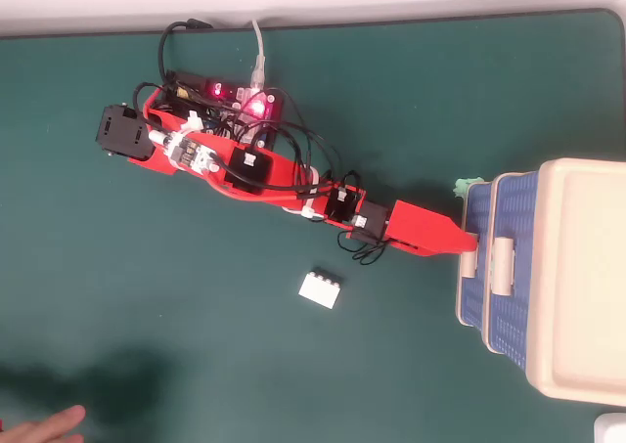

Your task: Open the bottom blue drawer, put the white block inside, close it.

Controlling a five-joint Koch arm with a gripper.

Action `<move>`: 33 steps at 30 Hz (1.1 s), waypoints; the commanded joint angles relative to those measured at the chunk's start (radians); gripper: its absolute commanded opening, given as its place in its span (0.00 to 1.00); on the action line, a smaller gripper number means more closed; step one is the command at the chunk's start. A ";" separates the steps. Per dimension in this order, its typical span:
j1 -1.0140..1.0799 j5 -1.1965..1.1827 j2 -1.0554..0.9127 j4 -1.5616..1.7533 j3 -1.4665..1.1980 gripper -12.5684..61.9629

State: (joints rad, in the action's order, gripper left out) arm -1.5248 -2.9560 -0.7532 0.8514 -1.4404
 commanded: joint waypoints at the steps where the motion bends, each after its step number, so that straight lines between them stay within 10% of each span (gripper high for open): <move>1: -0.011 -0.008 -0.038 0.012 0.041 0.06; 12: 0.018 -0.011 -0.069 -0.086 0.104 0.06; 33: 0.075 -0.057 -0.652 0.095 -0.859 0.06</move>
State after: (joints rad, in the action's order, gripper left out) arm -1.4481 -2.9913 -1.3361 0.8514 -2.3025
